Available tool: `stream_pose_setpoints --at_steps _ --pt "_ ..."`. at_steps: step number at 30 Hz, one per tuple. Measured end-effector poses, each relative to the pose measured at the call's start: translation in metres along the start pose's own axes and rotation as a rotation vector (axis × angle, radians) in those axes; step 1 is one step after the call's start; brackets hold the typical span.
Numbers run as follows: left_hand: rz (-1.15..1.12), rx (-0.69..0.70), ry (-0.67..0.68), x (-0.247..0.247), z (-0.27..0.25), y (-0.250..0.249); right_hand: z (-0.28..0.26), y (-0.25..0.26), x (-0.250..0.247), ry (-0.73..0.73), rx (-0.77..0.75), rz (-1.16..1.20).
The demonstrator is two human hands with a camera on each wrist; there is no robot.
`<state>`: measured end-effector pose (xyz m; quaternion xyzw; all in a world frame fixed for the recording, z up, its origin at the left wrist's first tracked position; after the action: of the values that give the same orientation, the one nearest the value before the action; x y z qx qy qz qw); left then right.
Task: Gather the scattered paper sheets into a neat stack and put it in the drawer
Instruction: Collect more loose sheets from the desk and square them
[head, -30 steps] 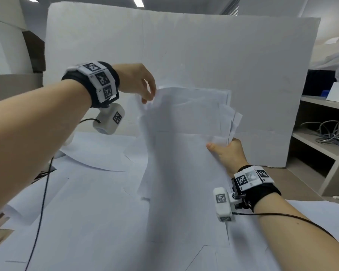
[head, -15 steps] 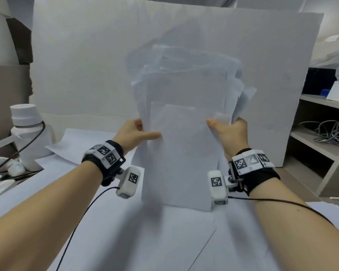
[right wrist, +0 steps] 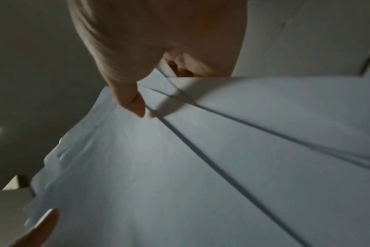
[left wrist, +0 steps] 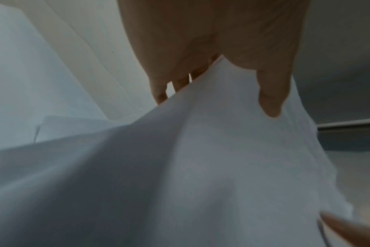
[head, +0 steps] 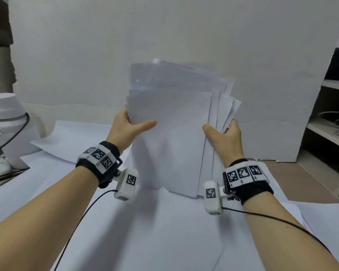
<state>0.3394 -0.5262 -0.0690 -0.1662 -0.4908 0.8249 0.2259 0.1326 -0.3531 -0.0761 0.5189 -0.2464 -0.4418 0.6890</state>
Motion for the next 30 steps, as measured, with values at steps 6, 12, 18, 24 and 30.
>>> stream_pose_setpoints --at_steps 6,12,18,24,30 --pt "-0.075 -0.152 0.048 0.003 0.005 0.013 0.000 -0.022 0.000 0.112 -0.062 0.116" --pt "-0.071 0.015 -0.136 0.007 0.019 -0.005 0.008 0.003 0.012 -0.042 -0.239 0.100" --pt "-0.291 0.021 -0.258 -0.003 0.042 -0.022 0.023 0.012 0.008 0.282 -0.109 0.160" --pt "-0.280 -0.124 -0.171 -0.002 0.029 -0.005 0.018 0.004 0.035 0.166 -0.202 0.032" --pt "0.007 0.013 -0.086 -0.010 0.020 -0.004 0.024 0.003 0.048 0.255 -0.177 -0.011"
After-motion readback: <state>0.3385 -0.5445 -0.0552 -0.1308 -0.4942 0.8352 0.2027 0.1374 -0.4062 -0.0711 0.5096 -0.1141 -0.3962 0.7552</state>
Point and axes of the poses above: each hand's wrist, its own z-axis towards the middle knuckle, its own x-axis out of the palm, y = z × x, the point moved 1 cm from there along z, towards the middle knuckle, and after that the axes turned 1 degree about -z, right-handed, at the moved point
